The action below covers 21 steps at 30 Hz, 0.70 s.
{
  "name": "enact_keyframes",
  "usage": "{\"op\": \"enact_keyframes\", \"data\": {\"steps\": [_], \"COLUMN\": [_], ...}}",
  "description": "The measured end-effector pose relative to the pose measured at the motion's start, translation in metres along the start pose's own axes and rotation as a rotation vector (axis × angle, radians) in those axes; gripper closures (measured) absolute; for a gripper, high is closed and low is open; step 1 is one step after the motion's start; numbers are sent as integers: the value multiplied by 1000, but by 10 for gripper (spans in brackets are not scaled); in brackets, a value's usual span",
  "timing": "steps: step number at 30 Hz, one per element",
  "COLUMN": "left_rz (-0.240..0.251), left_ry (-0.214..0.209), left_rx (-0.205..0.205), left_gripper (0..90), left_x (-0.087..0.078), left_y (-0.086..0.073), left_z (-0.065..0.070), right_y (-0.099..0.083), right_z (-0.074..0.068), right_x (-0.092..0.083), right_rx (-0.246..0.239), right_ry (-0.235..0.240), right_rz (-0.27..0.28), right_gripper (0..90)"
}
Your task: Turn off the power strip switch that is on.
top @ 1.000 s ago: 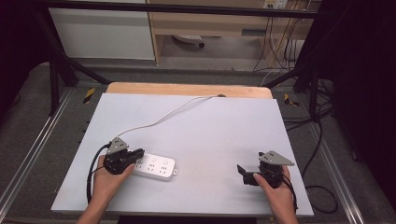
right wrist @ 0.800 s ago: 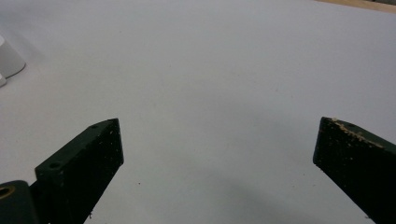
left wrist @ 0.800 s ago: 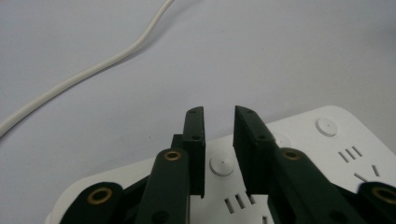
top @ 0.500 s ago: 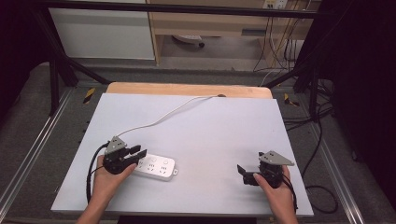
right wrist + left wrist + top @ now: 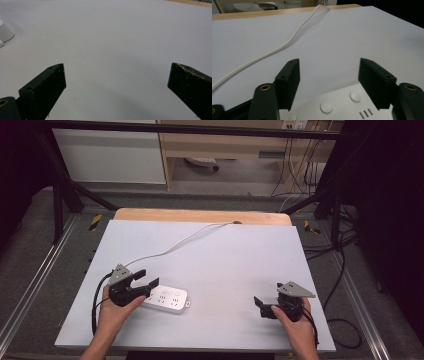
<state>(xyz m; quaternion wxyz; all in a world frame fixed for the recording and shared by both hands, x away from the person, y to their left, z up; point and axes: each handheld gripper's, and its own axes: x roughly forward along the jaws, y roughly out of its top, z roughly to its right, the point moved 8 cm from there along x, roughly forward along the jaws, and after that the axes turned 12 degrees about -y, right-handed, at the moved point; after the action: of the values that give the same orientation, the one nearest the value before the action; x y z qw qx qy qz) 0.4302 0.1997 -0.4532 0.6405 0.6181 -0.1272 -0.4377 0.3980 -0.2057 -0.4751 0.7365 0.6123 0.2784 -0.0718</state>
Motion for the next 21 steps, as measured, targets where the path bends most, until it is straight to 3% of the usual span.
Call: {"op": "enact_keyframes", "data": {"steps": [3, 6, 11, 14, 18, 21], "left_rz": [5, 7, 27, 32, 53, 54], "left_ry": [16, 3, 0, 26, 10, 23], "left_rx": [-9, -21, -23, -27, -25, -17], "left_gripper": [216, 123, 57, 64, 56, 57], "left_x": [1, 1, 0, -2, -6, -10], "left_y": [1, 2, 6, 8, 11, 14], "left_z": [0, 2, 4, 4, 8, 9], "right_y": [0, 0, 0, 0, 0, 0], "right_z": [0, 0, 0, 0, 1, 1], "right_x": [0, 0, 0, 0, -1, -1], "right_rx": [-1, -1, 0, 0, 1, 4], "right_ry": [0, 0, 0, -1, -2, -1], "right_rz": [-1, 1, 1, 1, 1, 2], "right_gripper": [22, 22, 22, 22, 22, 22]}}
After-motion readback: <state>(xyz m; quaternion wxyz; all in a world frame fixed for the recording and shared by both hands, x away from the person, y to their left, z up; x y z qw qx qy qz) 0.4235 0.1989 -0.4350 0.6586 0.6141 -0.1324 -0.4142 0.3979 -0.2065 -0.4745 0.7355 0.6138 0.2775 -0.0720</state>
